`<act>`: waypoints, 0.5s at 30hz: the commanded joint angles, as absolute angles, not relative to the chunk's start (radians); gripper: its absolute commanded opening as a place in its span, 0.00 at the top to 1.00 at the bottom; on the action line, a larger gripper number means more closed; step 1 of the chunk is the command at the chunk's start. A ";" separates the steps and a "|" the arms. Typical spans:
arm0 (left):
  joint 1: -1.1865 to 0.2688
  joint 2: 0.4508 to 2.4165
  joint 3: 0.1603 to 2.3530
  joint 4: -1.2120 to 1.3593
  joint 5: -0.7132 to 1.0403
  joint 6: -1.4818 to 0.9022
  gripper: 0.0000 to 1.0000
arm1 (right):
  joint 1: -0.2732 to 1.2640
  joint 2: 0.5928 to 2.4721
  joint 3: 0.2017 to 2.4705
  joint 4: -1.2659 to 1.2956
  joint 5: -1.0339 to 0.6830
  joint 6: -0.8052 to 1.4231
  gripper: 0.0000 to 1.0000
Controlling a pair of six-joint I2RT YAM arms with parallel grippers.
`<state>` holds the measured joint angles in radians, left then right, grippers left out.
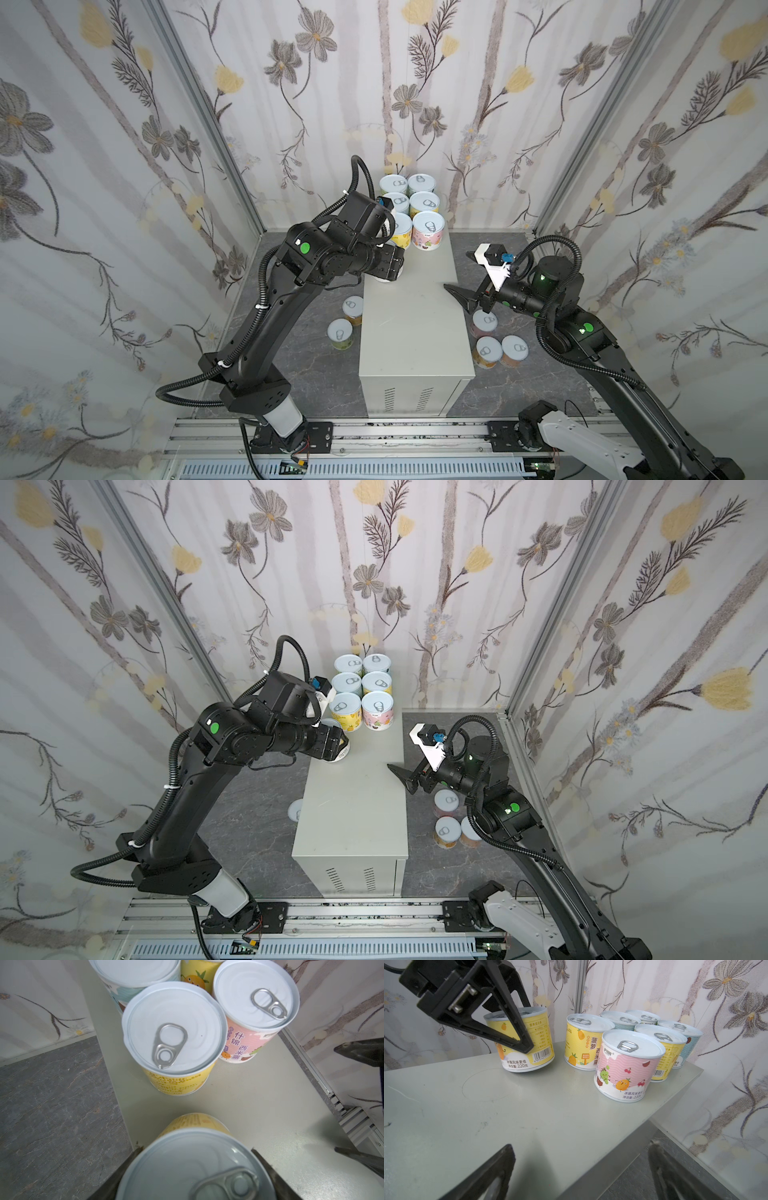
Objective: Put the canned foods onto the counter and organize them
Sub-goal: 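Lift the yellow can and swing it over the counter with the left gripper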
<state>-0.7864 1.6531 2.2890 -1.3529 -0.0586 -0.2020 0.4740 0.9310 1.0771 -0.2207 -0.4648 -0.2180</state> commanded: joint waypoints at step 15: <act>-0.788 1.688 2.261 -1.369 -0.075 -0.173 0.00 | 0.474 0.975 1.132 -0.221 -0.479 -0.224 0.00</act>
<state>-0.7876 1.6966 2.2684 -1.3560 -0.0605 -0.1825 0.4740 0.9611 1.1130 -0.2142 -0.4664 -0.2180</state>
